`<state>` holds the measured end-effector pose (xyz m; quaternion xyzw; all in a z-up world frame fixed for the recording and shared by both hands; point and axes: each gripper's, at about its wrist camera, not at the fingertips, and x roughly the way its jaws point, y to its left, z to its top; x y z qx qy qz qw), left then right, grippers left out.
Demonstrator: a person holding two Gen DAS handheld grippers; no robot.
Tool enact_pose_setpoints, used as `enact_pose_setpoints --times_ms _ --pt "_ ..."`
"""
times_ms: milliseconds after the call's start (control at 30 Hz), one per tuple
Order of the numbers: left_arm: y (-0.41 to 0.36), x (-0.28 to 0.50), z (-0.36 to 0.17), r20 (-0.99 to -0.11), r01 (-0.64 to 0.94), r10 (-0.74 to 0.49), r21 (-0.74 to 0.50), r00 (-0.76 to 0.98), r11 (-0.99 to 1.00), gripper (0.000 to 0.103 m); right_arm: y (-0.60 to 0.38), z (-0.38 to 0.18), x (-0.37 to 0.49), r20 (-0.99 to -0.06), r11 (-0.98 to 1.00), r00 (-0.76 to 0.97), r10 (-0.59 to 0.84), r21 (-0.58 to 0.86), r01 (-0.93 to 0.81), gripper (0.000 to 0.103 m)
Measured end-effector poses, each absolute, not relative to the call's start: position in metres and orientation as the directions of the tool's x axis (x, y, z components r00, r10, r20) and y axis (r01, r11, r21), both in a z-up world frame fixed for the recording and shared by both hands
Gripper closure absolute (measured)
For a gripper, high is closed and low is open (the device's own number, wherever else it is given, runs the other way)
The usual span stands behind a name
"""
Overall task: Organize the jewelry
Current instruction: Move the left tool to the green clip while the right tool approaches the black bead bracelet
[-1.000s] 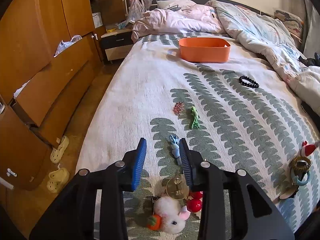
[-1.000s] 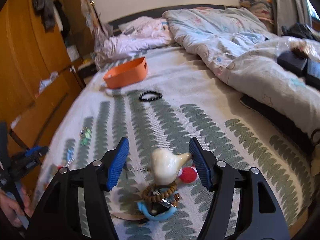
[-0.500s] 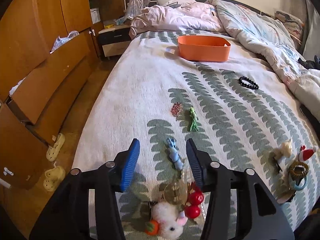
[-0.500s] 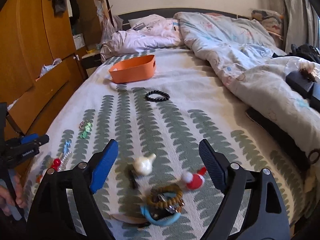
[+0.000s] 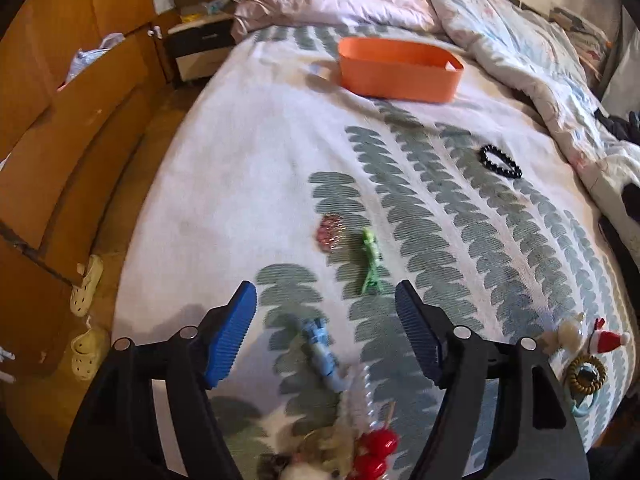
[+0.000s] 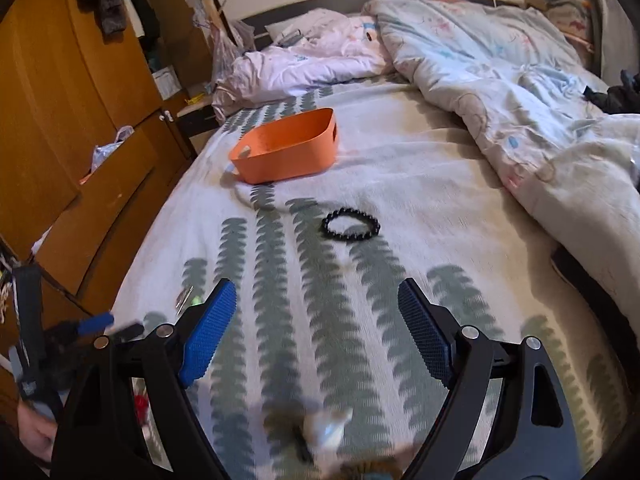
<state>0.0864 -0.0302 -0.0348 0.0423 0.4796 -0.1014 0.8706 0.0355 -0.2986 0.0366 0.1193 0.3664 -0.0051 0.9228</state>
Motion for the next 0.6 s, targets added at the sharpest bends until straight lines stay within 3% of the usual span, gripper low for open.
enact_pose_setpoints --times_ms 100,600 --pt "-0.049 0.101 -0.040 -0.866 0.250 -0.128 -0.004 0.484 0.968 0.020 -0.306 0.032 0.062 -0.711 0.966 0.699 0.077 0.226 0.123 0.018" --pt "-0.067 0.139 -0.076 -0.930 0.221 -0.109 -0.031 0.351 0.975 0.020 -0.294 -0.008 0.150 -0.791 0.985 0.603 0.105 0.166 0.047 0.018"
